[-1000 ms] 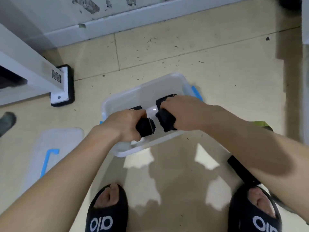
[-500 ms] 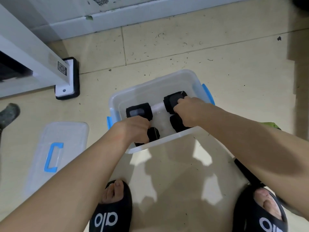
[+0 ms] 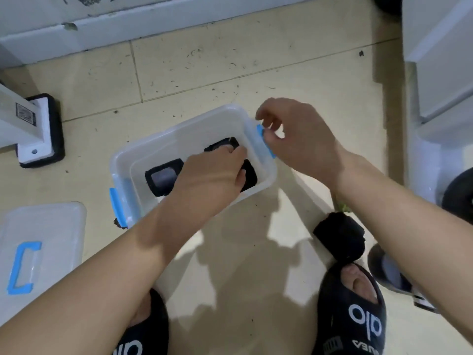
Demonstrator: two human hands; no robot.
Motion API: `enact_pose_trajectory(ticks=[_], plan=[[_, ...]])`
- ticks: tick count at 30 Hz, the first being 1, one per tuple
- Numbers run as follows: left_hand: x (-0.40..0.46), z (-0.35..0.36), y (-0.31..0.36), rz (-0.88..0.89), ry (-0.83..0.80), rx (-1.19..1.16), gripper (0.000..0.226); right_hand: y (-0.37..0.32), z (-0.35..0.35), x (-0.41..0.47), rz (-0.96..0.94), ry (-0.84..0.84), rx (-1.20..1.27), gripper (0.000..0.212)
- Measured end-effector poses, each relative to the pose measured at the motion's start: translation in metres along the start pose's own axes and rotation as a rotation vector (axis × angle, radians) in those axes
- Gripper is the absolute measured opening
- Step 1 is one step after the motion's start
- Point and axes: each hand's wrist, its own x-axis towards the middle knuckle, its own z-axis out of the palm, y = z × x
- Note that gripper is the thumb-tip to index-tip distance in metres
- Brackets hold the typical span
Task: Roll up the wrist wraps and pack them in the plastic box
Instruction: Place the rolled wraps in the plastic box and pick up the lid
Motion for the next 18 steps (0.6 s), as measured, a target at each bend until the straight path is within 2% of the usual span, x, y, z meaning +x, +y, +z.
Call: enact_pose_trajectory(ticks=[2, 3, 5, 7, 8, 10, 14, 18], plan=[[0.004, 0.005, 0.041, 0.187, 0.222, -0.162, 0.012, 0.039, -0.029, -0.013, 0.264, 0.152, 0.020, 0.023], [0.005, 0.015, 0.062, 0.280, 0.237, -0.212, 0.019, 0.063, -0.038, -0.021, 0.441, 0.117, -0.032, 0.028], [0.005, 0.045, 0.102, 0.455, 0.166, -0.192, 0.035, 0.103, -0.046, -0.042, 0.756, -0.094, -0.184, 0.051], [0.007, 0.076, 0.133, 0.551, -0.007, -0.165, 0.048, 0.128, -0.040, -0.068, 0.902, -0.246, -0.246, 0.071], [0.008, 0.090, 0.144, 0.567, -0.079, -0.154, 0.053, 0.135, -0.034, -0.079, 0.940, -0.282, -0.241, 0.077], [0.010, 0.110, 0.157, 0.594, -0.112, -0.116, 0.052, 0.146, -0.023, -0.097, 0.986, -0.319, -0.198, 0.084], [0.011, 0.133, 0.181, 0.665, 0.038, -0.091, 0.051, 0.157, -0.004, -0.116, 0.966, -0.265, -0.079, 0.070], [0.014, 0.147, 0.204, 0.555, 0.160, -0.085, 0.046, 0.159, -0.001, -0.117, 0.941, -0.204, -0.066, 0.056]])
